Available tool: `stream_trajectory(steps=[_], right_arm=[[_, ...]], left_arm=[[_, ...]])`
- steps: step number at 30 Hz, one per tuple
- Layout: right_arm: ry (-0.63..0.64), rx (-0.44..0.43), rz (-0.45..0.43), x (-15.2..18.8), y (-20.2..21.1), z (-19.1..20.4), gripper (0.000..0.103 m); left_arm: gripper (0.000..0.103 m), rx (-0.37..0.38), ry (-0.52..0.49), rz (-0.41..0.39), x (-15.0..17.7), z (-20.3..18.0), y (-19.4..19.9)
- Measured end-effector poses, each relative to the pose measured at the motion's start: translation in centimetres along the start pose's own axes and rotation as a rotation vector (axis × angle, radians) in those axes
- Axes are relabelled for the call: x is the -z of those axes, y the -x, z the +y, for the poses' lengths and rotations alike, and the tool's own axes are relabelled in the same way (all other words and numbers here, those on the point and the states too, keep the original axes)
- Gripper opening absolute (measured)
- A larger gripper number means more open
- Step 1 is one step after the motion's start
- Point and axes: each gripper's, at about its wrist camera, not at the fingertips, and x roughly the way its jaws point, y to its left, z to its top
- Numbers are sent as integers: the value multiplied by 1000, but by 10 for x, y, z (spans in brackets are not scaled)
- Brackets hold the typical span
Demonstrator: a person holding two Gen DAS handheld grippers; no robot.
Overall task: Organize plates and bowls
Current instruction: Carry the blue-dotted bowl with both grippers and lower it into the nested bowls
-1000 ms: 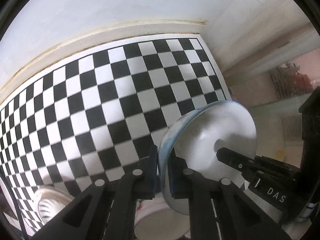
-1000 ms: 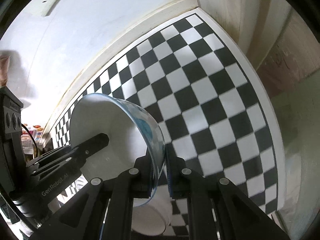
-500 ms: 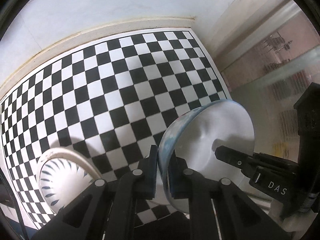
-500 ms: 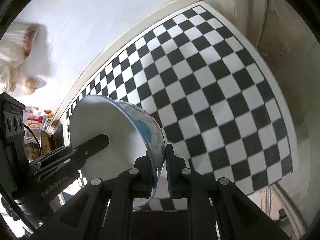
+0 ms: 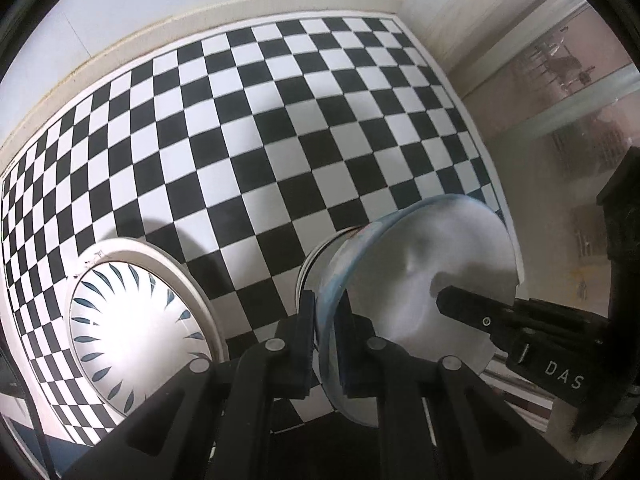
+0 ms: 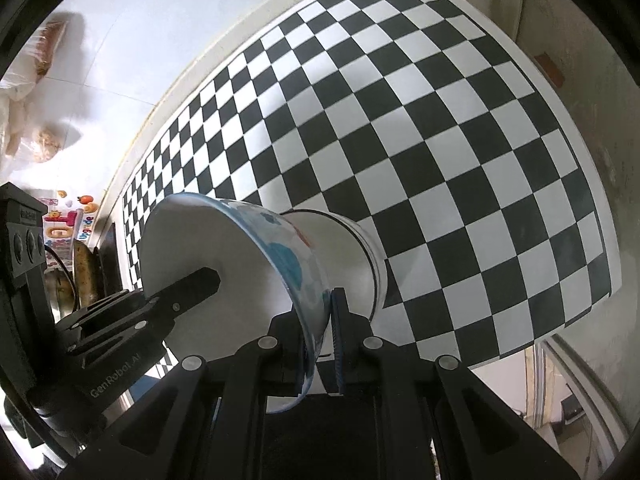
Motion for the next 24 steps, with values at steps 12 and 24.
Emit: stream_trajectory(steps=[12, 24], right_arm=[[-15, 26, 46, -5, -28, -1, 12], [-13, 56, 89, -5, -46, -3, 12]], left_arm=[[7, -34, 7, 57, -1, 2, -28], [7, -105, -22, 64, -7, -3, -40]])
